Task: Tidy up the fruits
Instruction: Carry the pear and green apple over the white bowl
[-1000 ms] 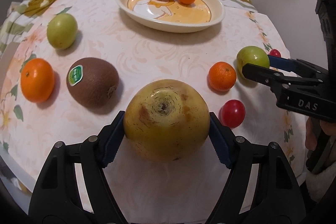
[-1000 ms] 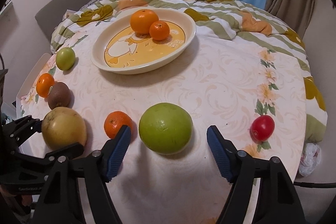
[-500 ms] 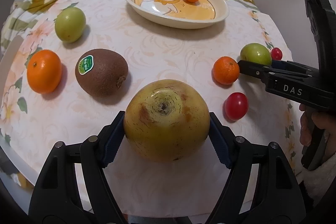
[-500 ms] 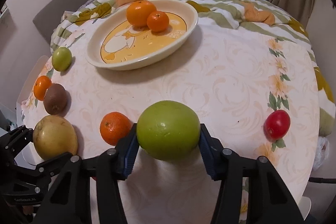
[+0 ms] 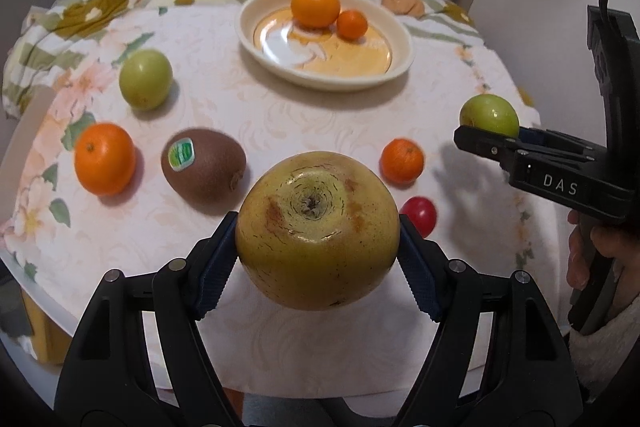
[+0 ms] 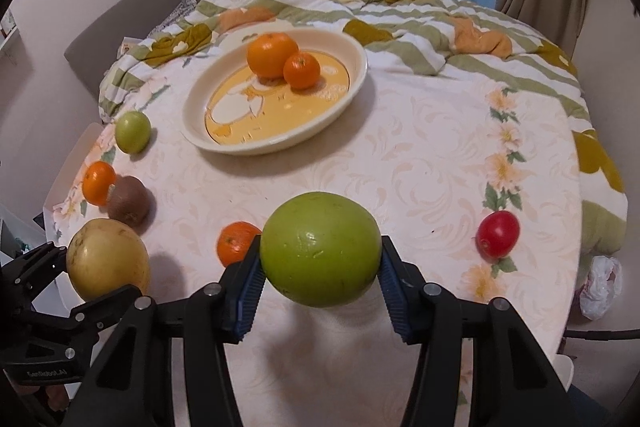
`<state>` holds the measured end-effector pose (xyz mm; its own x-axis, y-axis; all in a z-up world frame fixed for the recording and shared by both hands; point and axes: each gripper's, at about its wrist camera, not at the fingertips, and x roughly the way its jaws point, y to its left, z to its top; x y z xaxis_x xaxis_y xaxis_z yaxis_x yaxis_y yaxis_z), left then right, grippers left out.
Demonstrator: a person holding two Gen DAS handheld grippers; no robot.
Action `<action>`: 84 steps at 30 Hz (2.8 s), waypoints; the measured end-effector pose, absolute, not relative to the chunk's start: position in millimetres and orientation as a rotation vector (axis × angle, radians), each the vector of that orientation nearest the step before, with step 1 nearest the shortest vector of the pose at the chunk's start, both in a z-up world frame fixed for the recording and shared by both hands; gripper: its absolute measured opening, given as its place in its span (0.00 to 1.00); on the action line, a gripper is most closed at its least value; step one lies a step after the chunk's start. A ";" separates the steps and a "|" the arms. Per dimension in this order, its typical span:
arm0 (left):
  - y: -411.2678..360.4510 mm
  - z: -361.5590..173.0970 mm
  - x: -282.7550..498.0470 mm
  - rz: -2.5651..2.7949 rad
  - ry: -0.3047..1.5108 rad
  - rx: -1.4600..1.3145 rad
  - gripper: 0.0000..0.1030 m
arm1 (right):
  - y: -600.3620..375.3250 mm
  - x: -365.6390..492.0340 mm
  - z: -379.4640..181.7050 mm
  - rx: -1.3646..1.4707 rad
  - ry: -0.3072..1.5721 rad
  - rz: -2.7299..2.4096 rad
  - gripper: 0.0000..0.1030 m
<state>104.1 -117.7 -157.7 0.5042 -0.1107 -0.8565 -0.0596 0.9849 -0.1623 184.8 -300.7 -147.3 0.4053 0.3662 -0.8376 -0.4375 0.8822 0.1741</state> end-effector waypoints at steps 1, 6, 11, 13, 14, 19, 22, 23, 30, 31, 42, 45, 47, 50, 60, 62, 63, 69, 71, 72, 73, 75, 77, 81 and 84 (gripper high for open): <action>-117.4 -150.8 103.8 -0.035 1.032 -0.176 0.80 | -301.0 184.4 -144.1 -0.075 1.032 0.507 0.48; -111.4 -118.7 106.4 -0.049 0.979 -0.165 0.80 | -299.4 179.9 -117.3 -0.061 0.996 0.500 0.48; -99.0 -90.9 119.9 -0.057 0.926 -0.153 0.80 | -293.9 181.2 -95.2 -0.050 0.965 0.489 0.48; -94.5 -85.0 127.6 -0.065 0.914 -0.146 0.80 | -291.1 182.3 -89.3 -0.049 0.953 0.482 0.48; -92.1 -83.2 131.9 -0.071 0.910 -0.142 0.80 | -290.1 183.1 -87.4 -0.048 0.950 0.478 0.48; -77.9 -78.4 164.7 -0.123 0.913 -0.113 0.80 | -283.3 191.2 -80.5 -0.020 0.943 0.438 0.48; -69.4 -78.5 186.4 -0.160 0.917 -0.088 0.80 | -276.8 197.7 -78.4 0.000 0.944 0.402 0.48; -66.5 -78.6 193.7 -0.171 0.919 -0.081 0.80 | -273.4 200.9 -78.2 0.011 0.948 0.387 0.48; -49.7 -89.8 243.9 -0.260 0.944 -0.029 0.80 | -257.0 219.6 -82.0 0.055 0.964 0.299 0.48; -48.0 -93.1 251.5 -0.270 0.954 -0.020 0.80 | -254.7 222.4 -83.2 0.064 0.969 0.285 0.48; -38.4 -133.8 314.9 -0.384 1.016 0.081 0.80 | -237.8 246.9 -97.5 0.111 1.002 0.163 0.48; -42.0 -146.7 329.9 -0.418 1.032 0.109 0.80 | -235.0 251.4 -104.4 0.112 1.016 0.127 0.48; -44.5 -152.2 336.4 -0.434 1.036 0.127 0.80 | -234.5 253.4 -108.4 0.111 1.024 0.109 0.48; -50.0 -159.4 346.4 -0.461 1.042 0.147 0.80 | -234.7 255.7 -112.4 0.120 1.032 0.087 0.48; -54.6 -164.3 359.7 -0.490 1.024 0.178 0.80 | -238.3 259.7 -121.3 0.156 1.049 0.040 0.48; -56.5 -165.7 359.7 -0.499 1.021 0.184 0.81 | -237.5 259.5 -121.3 0.159 1.049 0.040 0.48; -57.6 -165.2 358.8 -0.510 1.015 0.186 0.81 | -237.6 259.3 -121.3 0.159 1.048 0.040 0.48; -61.0 -150.0 354.9 -0.500 0.941 0.185 1.00 | -237.7 259.6 -121.4 0.157 1.048 0.042 0.48; -58.6 -145.2 355.3 -0.485 0.936 0.187 1.00 | -236.4 259.9 -120.4 0.159 1.045 0.044 0.48; -56.5 -142.8 355.3 -0.475 0.936 0.186 1.00 | -235.7 259.7 -119.0 0.160 1.044 0.047 0.48; -52.9 -139.4 354.5 -0.464 0.936 0.181 1.00 | -234.7 259.8 -118.3 0.158 1.041 0.051 0.48; -45.1 -134.3 352.5 -0.448 0.938 0.165 1.00 | -234.0 260.0 -115.0 0.154 1.039 0.056 0.48; -36.5 -128.8 349.0 -0.428 0.938 0.150 1.00 | -232.6 260.0 -111.9 0.150 1.034 0.065 0.48; -19.3 -119.7 339.5 -0.376 0.942 0.124 1.00 | -229.8 260.5 -109.6 0.127 1.030 0.097 0.48; -7.1 -114.4 329.5 -0.338 0.947 0.091 1.00 | -229.0 262.5 -112.3 0.105 1.029 0.127 0.48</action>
